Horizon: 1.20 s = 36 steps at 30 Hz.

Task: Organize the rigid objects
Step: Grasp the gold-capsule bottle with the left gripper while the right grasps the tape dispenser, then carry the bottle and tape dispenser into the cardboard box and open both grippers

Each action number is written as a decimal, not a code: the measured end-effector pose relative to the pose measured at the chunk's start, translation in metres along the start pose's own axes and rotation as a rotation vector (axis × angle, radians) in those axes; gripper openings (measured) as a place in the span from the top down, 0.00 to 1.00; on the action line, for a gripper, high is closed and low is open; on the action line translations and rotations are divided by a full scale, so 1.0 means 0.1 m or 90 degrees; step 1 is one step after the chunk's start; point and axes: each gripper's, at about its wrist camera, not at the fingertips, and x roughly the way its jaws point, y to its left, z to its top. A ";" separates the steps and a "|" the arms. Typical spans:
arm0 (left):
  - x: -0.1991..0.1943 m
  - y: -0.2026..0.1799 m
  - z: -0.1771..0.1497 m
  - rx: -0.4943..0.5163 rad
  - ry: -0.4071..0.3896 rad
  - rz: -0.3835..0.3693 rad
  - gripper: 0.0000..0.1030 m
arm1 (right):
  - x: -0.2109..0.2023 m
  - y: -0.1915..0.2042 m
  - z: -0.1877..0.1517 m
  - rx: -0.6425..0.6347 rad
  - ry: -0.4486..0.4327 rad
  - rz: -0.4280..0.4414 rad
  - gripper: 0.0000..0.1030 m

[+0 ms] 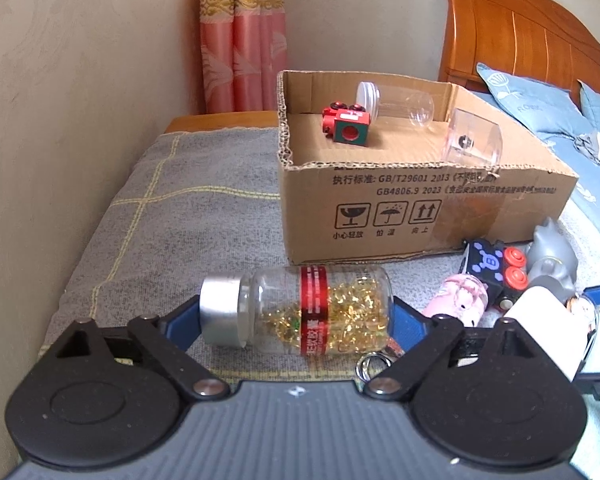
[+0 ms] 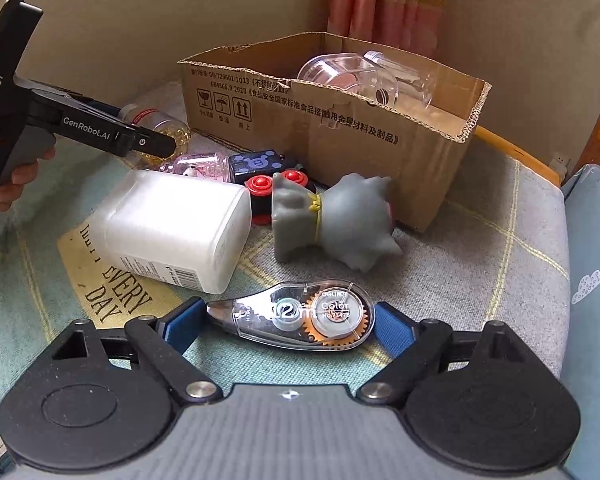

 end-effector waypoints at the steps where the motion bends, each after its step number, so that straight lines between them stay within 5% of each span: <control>1: 0.00 -0.01 0.00 0.002 0.002 0.000 0.10 | -0.01 0.01 0.00 -0.001 0.001 -0.002 0.10; 12: -0.20 -0.05 0.07 0.060 0.036 -0.004 0.10 | -0.21 0.09 0.05 0.005 0.023 -0.044 0.10; 19: -0.49 -0.10 0.19 0.079 0.015 -0.027 0.10 | -0.46 0.12 0.18 0.017 -0.001 -0.034 0.10; 27: -0.62 -0.27 0.66 0.128 -0.044 -0.027 0.10 | -0.65 0.07 0.41 0.017 -0.051 -0.044 0.10; 36: -0.20 -0.48 1.20 0.156 -0.052 -0.016 0.10 | -0.75 -0.05 0.70 0.026 -0.096 -0.067 0.10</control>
